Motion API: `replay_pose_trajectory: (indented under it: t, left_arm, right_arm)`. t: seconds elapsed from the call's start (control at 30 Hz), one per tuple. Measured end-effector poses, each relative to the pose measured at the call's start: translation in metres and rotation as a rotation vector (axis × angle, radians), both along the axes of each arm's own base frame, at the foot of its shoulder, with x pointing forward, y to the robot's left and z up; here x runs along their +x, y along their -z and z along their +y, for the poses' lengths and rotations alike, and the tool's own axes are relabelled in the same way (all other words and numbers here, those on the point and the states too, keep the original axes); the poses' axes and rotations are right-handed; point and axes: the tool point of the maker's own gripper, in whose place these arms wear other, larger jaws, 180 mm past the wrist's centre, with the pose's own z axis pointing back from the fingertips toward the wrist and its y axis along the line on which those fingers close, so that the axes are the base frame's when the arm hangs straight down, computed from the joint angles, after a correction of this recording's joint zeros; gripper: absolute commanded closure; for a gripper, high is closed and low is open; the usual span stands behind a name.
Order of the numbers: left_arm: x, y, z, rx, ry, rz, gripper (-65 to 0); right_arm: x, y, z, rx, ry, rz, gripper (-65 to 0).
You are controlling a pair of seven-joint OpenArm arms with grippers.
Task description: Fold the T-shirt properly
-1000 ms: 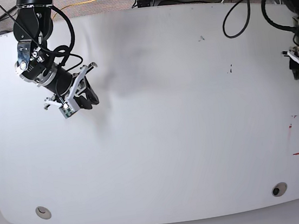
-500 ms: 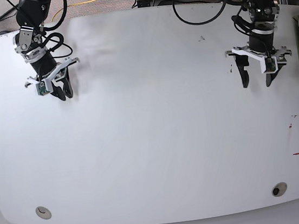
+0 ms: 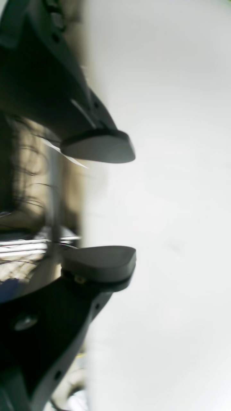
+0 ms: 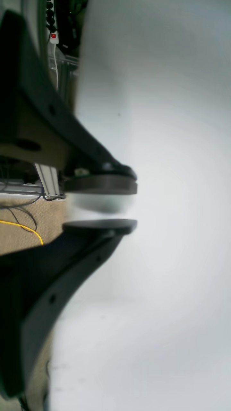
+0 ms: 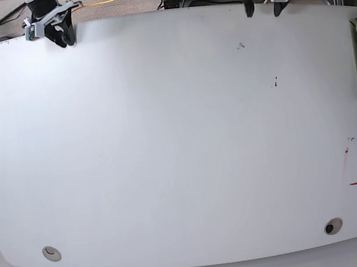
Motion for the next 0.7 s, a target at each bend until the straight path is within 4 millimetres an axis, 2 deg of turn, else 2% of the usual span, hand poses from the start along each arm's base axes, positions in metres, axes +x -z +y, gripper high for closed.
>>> replay_pose_trajectory:
  t: [0.1,0.17,0.27,0.37,0.53,0.6,0.67,0.7]
  left_arm:
    - [-0.039,0.005,0.001,-0.001,-0.001,0.093,-36.7]
    - [-0.062,0.013,0.0,-0.007,-0.003,0.161,-36.7]
    - [-0.088,0.03,0.0,-0.028,-0.017,0.236,-36.7]
    - [-0.121,0.061,0.004,-0.042,-0.02,0.351,-36.7]
    - [-0.149,0.12,0.017,-0.059,-0.058,0.489,-36.7]
    - [-0.146,0.14,0.017,-0.088,-0.065,0.498,-36.7]
    - [-0.145,0.161,0.02,-0.1,-0.071,0.529,-36.7]
    - [-0.152,0.173,0.024,-0.094,-0.087,0.578,-36.7]
  right_arm:
    - [-0.034,0.0,0.005,0.036,0.032,0.054,-12.2]
    - [-0.063,0.006,0.011,0.044,0.044,0.127,-12.2]
    - [-0.093,0.015,0.018,0.057,0.061,0.202,-12.2]
    - [-0.118,0.027,0.025,0.072,0.088,0.268,-12.2]
    - [-0.161,0.062,0.05,0.113,0.044,0.425,-12.2]
    - [-0.167,0.076,0.06,0.127,0.022,0.463,-12.2]
    - [-0.163,0.087,0.063,0.139,0.029,0.466,-12.2]
    - [-0.16,0.096,0.066,0.143,0.02,0.479,-12.2]
